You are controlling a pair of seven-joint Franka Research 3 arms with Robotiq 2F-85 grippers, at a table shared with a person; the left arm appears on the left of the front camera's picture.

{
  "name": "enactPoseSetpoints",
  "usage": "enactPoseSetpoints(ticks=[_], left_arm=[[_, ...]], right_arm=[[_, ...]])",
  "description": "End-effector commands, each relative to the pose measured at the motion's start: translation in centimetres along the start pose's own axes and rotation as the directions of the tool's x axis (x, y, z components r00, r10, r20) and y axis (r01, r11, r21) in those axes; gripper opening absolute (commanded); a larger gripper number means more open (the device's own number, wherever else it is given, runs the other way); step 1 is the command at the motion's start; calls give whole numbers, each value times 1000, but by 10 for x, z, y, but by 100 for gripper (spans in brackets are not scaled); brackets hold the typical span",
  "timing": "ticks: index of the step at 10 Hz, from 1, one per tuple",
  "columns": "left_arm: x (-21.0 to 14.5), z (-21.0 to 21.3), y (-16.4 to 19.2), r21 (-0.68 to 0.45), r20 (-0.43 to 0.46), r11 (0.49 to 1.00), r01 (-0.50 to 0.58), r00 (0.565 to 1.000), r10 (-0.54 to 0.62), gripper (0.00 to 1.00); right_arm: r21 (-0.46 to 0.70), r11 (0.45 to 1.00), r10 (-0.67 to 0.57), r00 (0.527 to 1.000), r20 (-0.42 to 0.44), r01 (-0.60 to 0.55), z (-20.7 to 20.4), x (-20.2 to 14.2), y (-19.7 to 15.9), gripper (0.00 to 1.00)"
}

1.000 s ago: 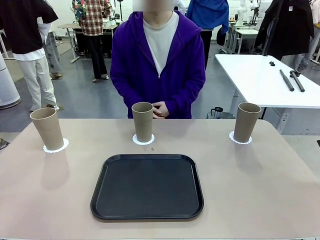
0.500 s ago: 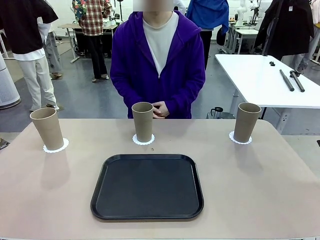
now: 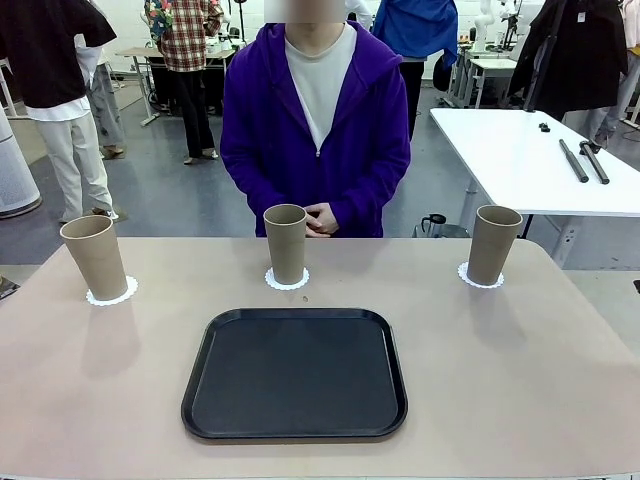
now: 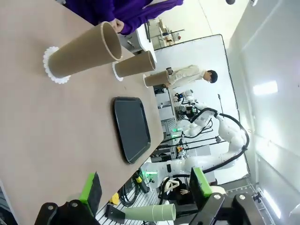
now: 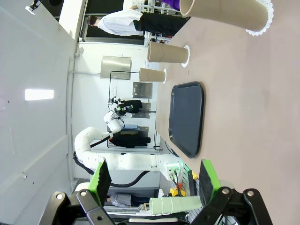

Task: Place coasters on the table and set cups on them.
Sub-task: Take one Reusable plastic cup from the Flat Tray and place it on a coaster set by the human.

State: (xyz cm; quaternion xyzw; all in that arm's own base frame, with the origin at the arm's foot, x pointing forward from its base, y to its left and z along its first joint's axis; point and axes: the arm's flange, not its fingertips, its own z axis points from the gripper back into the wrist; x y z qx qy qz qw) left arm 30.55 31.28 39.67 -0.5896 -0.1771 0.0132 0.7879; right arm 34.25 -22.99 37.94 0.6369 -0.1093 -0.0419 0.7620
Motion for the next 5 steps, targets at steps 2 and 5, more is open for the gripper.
enactPoseSetpoints(ticks=[2,5], left_arm=[[-3,-4,9,66,-25,996,-60,998,62,100],[-4,-5,11,99,-33,994,-36,999,40,100]], right_arm=[[1,1000,-6,1000,-3,6,0,-1,1,100],[1,1000,-6,1000,-3,6,0,-1,1,100]])
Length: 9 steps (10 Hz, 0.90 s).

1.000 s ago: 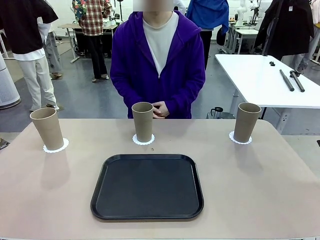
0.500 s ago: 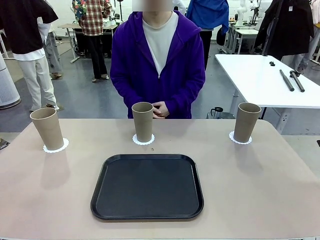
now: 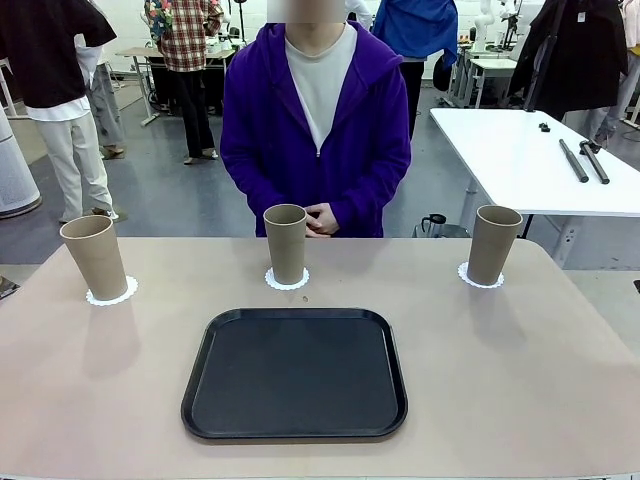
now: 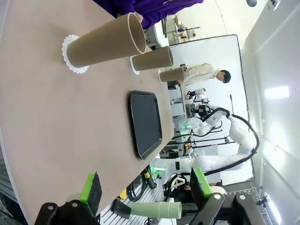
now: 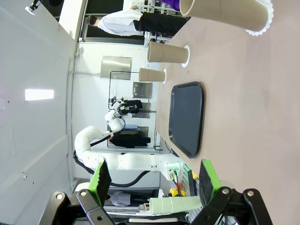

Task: Place coasters on the table and set cups on them.
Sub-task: Take one Reusable plastic cup from the Flat Tray and place it on a coaster set by the human.

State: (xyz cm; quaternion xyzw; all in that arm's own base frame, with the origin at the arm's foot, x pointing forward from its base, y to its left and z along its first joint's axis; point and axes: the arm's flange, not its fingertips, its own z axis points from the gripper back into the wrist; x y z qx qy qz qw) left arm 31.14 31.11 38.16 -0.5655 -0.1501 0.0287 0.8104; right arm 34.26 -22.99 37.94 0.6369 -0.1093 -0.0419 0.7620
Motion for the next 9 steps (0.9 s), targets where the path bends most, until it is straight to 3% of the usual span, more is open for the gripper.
enactPoseSetpoints(ticks=[1,9], left_arm=[[0,0,-1,-9,3,1000,0,1000,0,100],[0,0,-1,-9,3,1000,0,1000,0,100]], right_arm=[[1,1000,-6,1000,-2,6,0,-1,1,100],[1,1000,-6,1000,-2,6,0,-1,1,100]])
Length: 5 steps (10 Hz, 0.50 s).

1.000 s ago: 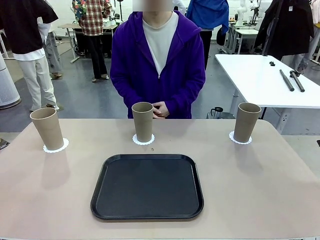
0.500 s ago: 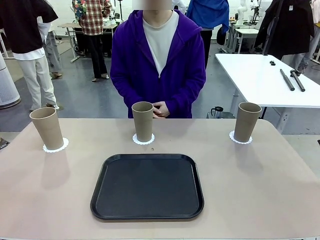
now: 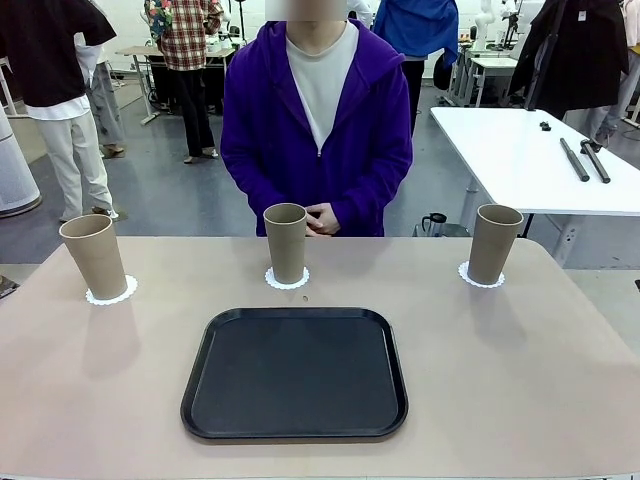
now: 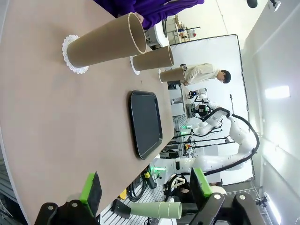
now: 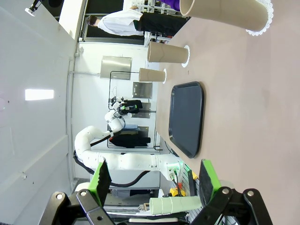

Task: Place coasters on the table and set cups on them.
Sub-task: Take one Reusable plastic cup from the Flat Tray and place it on a coaster set by the human.

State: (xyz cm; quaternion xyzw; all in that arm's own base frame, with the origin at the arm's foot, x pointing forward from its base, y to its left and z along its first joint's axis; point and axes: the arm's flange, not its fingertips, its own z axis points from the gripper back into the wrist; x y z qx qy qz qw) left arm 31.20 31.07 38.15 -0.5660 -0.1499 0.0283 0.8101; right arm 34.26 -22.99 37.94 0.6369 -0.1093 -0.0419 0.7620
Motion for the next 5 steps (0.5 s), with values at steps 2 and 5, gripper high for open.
enactPoseSetpoints(ticks=[2,5], left_arm=[[-1,1,-1,-7,4,1000,0,1000,0,100],[-1,1,-1,-7,4,1000,0,1000,0,100]], right_arm=[[1,1000,-6,1000,-2,6,0,-1,1,100],[1,1000,-6,1000,-2,6,0,-1,1,100]])
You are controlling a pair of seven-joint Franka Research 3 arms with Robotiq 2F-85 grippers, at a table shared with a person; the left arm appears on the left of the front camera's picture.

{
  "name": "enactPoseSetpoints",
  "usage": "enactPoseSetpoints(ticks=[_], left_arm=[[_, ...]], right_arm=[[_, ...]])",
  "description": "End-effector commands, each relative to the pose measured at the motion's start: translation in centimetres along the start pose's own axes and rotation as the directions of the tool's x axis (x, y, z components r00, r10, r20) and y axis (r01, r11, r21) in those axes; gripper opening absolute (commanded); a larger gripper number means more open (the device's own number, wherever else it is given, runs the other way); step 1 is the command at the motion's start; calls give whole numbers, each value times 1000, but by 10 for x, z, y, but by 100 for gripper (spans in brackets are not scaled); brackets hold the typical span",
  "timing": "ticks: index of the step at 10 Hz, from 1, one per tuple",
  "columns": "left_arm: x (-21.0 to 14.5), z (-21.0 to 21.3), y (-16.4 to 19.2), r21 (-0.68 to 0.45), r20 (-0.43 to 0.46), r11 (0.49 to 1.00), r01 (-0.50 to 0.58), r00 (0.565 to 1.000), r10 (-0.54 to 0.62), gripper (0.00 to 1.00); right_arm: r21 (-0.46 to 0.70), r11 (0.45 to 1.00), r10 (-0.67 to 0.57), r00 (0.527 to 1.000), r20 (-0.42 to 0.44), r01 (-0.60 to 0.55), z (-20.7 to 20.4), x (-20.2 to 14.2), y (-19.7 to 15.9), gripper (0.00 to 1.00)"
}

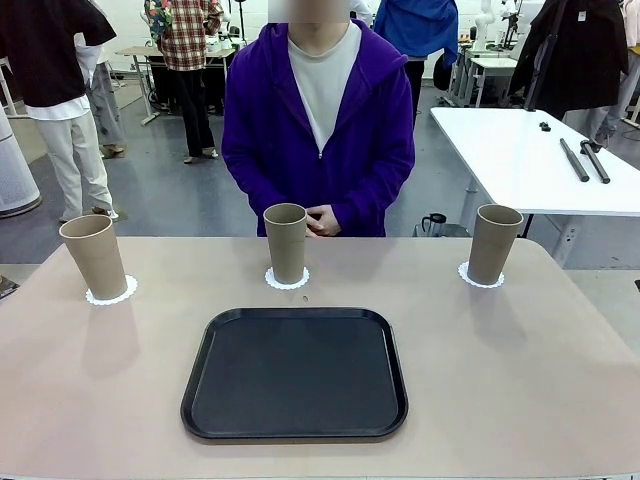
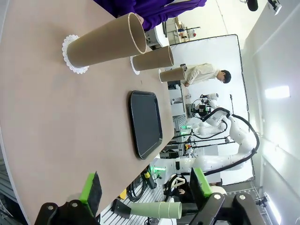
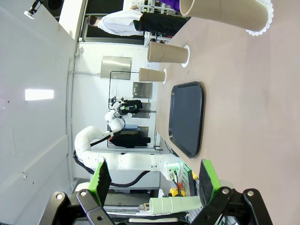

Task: Place coasters on the table and set cups on them.
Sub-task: Take one Reusable plastic cup from the Flat Tray and place it on a coaster set by the human.

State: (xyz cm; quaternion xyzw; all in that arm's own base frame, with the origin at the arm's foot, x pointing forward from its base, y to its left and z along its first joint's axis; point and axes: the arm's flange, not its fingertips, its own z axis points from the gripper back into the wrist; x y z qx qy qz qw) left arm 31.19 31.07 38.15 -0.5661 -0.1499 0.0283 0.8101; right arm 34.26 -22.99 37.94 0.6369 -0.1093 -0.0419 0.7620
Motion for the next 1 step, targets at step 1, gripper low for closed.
enactPoseSetpoints(ticks=[1], left_arm=[[-1,1,-1,-7,4,1000,0,1000,0,100]], right_arm=[[1,1000,-6,1000,-2,6,0,-1,1,100]])
